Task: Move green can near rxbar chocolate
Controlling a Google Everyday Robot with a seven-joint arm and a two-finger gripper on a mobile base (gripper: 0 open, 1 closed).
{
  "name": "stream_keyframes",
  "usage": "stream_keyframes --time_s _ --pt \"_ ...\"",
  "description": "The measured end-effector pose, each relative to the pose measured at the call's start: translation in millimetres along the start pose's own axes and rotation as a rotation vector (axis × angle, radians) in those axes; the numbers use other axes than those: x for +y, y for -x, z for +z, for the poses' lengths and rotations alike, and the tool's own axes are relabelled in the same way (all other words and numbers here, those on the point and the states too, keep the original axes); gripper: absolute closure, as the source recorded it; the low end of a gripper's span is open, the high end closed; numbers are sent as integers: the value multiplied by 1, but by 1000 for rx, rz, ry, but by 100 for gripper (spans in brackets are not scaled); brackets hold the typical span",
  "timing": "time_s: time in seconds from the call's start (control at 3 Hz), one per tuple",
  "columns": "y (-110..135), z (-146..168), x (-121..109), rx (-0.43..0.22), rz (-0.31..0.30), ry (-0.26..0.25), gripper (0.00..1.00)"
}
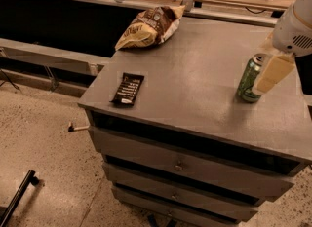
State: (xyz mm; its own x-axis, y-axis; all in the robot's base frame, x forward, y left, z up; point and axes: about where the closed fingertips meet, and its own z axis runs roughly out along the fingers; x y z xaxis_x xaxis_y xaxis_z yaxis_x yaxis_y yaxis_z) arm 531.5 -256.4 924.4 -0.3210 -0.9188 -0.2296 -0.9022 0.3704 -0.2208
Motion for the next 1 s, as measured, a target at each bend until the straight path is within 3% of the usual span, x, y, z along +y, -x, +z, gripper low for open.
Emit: stream_keyframes --time_s 1.0 --pt "2 0 0 -3 -3 -6 96"
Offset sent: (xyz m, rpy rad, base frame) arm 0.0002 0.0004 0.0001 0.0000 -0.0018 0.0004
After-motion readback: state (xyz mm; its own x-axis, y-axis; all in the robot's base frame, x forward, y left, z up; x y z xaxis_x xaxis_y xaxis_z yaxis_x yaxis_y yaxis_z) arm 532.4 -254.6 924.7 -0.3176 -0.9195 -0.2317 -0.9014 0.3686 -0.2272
